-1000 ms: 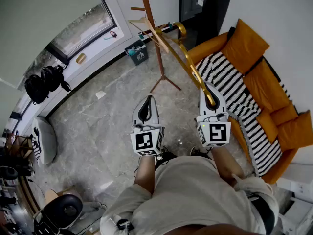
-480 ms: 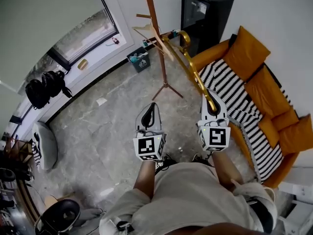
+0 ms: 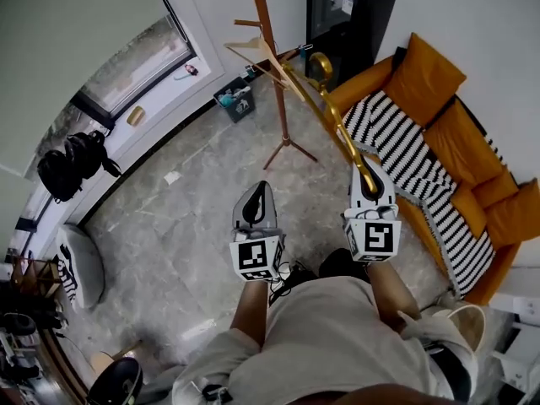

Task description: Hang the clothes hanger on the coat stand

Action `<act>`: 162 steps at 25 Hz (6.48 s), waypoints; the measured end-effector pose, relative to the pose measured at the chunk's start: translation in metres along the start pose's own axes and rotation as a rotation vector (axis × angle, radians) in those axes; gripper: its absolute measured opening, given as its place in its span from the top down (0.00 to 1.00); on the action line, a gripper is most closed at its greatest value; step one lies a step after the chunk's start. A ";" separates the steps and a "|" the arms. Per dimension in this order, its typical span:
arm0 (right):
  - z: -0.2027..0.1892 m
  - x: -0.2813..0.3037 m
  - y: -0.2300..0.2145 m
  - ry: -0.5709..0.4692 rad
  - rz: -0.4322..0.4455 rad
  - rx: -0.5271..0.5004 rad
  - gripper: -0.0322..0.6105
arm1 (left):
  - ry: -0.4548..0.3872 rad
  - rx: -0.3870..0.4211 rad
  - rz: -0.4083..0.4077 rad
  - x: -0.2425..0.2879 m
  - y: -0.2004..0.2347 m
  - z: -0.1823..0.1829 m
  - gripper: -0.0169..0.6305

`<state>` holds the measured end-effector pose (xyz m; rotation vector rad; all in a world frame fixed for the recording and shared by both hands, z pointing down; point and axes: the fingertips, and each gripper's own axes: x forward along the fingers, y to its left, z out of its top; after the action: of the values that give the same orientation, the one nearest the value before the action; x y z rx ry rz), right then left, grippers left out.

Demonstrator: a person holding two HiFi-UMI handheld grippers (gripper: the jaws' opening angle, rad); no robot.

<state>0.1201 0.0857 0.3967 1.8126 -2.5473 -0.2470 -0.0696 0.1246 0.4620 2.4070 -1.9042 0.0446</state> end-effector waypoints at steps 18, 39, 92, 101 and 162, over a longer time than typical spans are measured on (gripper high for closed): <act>-0.024 0.115 -0.053 0.030 -0.035 -0.029 0.95 | 0.010 -0.005 -0.066 0.139 0.017 0.009 0.96; -0.005 0.243 -0.112 -0.050 -0.024 0.003 0.95 | 0.017 0.022 -0.090 0.273 0.019 0.025 0.96; 0.008 0.403 -0.047 -0.051 0.046 -0.116 0.95 | -0.048 -0.075 -0.071 0.372 0.133 0.042 0.96; 0.000 0.402 -0.045 -0.037 0.048 -0.109 0.94 | -0.027 -0.065 -0.086 0.379 0.127 0.037 0.96; -0.020 0.373 -0.024 0.003 0.144 0.010 0.94 | 0.002 -0.040 -0.113 0.349 0.104 0.028 0.96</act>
<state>0.0211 -0.2749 0.3807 1.6205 -2.6661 -0.2296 -0.0907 -0.2397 0.4617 2.4822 -1.7468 0.0030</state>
